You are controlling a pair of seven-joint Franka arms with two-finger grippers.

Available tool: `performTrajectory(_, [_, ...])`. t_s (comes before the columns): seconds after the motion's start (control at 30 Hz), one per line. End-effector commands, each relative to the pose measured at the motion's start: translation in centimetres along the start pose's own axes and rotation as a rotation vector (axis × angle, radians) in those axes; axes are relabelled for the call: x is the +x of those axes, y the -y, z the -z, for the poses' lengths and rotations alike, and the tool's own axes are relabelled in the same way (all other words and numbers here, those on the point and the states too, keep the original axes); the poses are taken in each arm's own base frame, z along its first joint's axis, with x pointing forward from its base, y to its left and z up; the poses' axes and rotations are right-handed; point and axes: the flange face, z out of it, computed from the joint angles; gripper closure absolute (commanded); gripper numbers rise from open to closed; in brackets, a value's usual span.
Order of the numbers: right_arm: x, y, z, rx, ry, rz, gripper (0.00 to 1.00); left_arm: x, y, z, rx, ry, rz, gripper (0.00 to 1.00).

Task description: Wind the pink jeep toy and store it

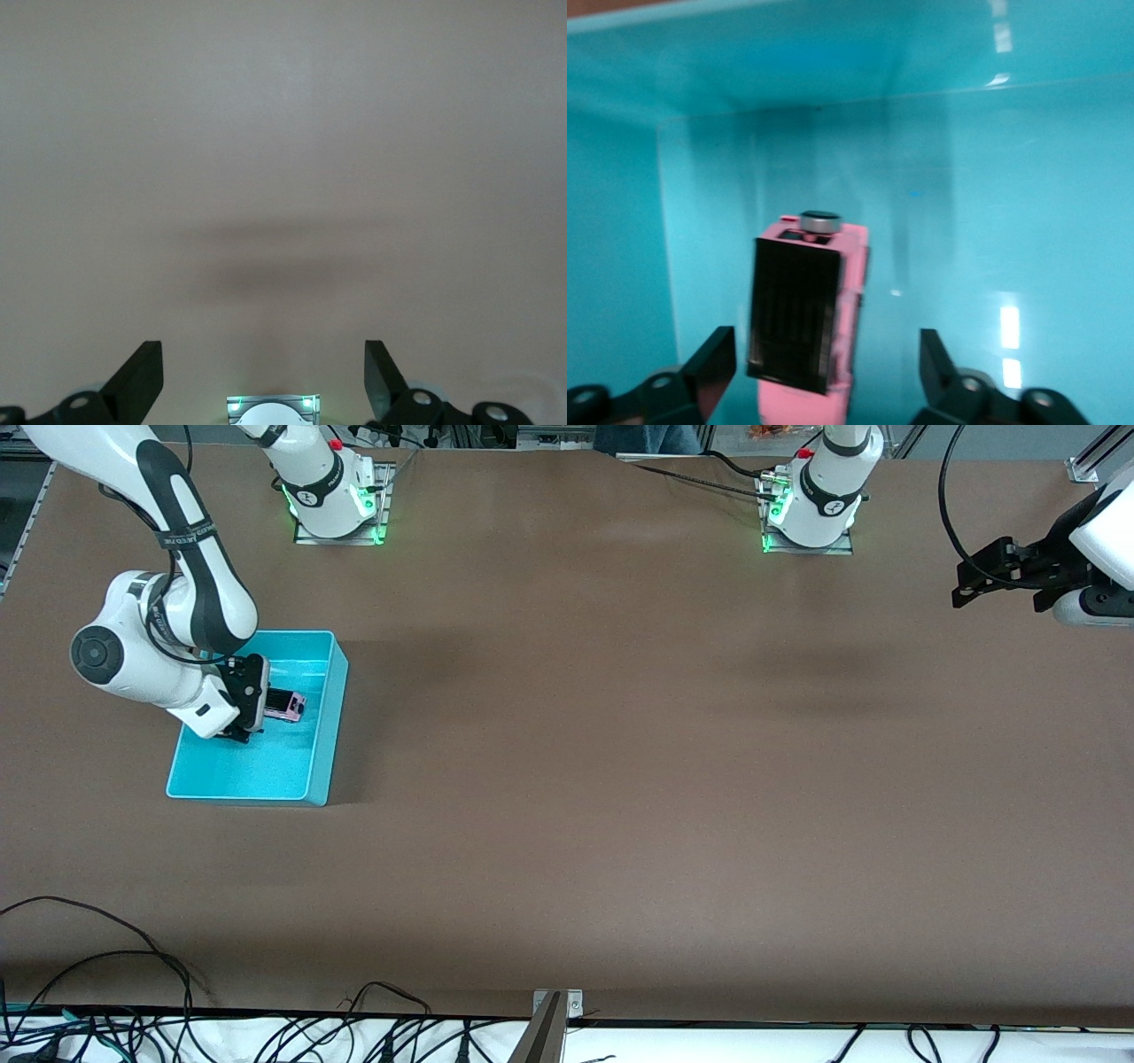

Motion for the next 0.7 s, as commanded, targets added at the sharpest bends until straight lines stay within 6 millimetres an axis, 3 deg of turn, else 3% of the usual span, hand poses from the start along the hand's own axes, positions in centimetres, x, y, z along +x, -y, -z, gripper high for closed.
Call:
performTrajectory(0.0, [2.3, -3.1, 6.1, -0.026, -0.023, 0.043, 0.00, -0.3, 0.3, 0.1, -0.027, -0.005, -0.011, 0.00])
performTrajectory(0.17, [4.2, -5.2, 12.4, -0.045, -0.032, -0.036, 0.00, -0.3, 0.2, 0.1, -0.027, -0.005, -0.012, 0.00])
performTrajectory(0.4, [6.7, -6.2, 20.0, -0.056, -0.050, -0.313, 0.00, -0.3, 0.4, 0.2, -0.027, -0.006, -0.009, 0.00])
performTrajectory(0.67, [8.6, -5.5, 25.5, -0.013, -0.049, -0.782, 0.00, -0.3, 0.4, 0.2, -0.027, -0.005, -0.011, 0.00])
